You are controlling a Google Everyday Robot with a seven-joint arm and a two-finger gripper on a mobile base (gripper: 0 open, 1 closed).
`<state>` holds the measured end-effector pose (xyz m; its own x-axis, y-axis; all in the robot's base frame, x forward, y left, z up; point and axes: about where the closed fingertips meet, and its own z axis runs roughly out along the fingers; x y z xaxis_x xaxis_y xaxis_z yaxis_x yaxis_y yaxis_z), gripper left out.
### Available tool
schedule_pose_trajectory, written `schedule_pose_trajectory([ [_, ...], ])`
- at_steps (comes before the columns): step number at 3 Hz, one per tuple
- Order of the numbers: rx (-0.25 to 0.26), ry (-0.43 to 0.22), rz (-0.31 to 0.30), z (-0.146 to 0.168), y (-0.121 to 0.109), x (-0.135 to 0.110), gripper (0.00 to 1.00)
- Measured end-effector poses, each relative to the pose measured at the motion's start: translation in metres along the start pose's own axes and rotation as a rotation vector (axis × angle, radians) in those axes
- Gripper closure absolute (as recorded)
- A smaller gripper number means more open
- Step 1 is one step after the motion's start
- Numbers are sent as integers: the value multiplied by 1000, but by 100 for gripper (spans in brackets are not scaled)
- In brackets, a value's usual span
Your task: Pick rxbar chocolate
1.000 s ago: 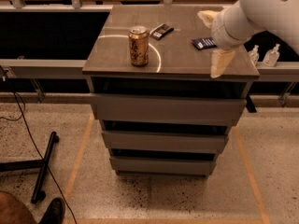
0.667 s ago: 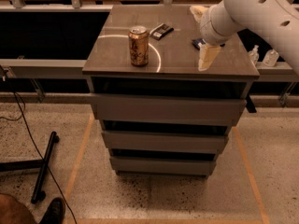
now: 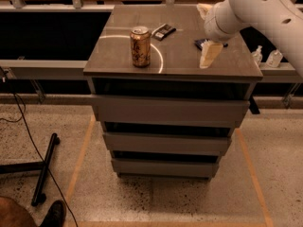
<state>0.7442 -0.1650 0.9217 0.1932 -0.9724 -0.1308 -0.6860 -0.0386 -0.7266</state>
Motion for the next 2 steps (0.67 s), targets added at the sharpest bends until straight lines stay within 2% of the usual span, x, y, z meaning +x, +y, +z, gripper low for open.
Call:
schedule_pose_trajectory([
  [1, 52, -75, 262, 17, -27, 23, 0],
  [2, 91, -145, 421, 25, -48, 32, 0],
])
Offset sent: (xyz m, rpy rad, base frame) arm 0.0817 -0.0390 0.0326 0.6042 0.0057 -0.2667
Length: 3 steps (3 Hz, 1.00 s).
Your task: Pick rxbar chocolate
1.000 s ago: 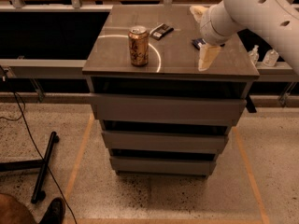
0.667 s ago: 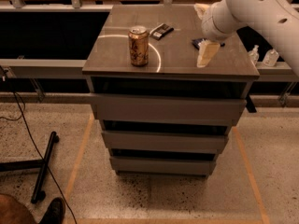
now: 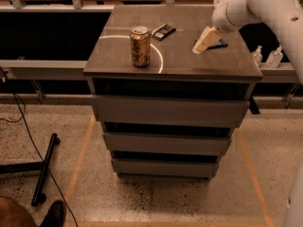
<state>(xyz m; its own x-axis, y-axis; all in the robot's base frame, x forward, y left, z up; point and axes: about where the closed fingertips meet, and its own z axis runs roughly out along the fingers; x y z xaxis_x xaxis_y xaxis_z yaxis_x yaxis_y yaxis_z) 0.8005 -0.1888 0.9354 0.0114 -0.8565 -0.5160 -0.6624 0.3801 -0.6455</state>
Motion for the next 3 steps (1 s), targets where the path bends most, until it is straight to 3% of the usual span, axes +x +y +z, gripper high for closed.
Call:
schedule_pose_trajectory([
  [3, 12, -163, 259, 55, -19, -25, 0],
])
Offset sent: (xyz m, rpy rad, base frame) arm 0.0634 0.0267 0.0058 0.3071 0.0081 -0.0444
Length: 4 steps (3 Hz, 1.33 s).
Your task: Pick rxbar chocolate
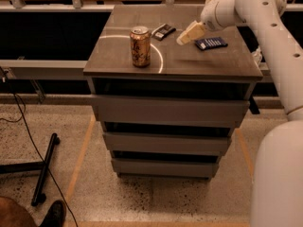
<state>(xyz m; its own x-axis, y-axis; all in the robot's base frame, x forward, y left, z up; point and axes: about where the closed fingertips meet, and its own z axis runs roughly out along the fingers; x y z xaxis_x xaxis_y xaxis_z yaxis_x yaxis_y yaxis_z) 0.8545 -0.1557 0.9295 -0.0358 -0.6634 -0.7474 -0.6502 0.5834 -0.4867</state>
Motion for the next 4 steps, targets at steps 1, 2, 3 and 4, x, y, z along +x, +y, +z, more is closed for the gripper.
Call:
schedule_pose_trajectory([
  [1, 1, -46, 53, 18, 2, -12, 0],
  [2, 0, -77, 70, 34, 4, -24, 0],
  [3, -14, -91, 88, 52, 8, -31, 0],
  [4, -27, -117, 161, 70, 14, -30, 0],
])
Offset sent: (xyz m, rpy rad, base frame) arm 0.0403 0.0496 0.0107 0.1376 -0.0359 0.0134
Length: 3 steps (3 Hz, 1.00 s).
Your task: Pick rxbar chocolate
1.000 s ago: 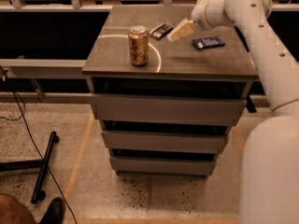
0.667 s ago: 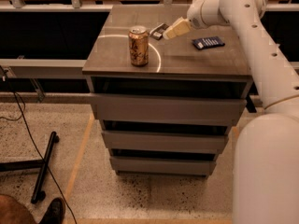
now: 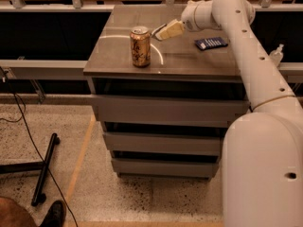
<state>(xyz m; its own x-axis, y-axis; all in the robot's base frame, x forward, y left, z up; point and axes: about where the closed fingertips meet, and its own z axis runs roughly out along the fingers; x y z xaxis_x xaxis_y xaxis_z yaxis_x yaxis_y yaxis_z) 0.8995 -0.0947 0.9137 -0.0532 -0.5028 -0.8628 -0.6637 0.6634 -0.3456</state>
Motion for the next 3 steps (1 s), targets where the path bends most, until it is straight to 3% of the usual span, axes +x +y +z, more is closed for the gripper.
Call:
schedule_pose_trajectory([
  [1, -12, -27, 109, 13, 5, 6, 0],
  [3, -50, -56, 229, 36, 17, 14, 0],
])
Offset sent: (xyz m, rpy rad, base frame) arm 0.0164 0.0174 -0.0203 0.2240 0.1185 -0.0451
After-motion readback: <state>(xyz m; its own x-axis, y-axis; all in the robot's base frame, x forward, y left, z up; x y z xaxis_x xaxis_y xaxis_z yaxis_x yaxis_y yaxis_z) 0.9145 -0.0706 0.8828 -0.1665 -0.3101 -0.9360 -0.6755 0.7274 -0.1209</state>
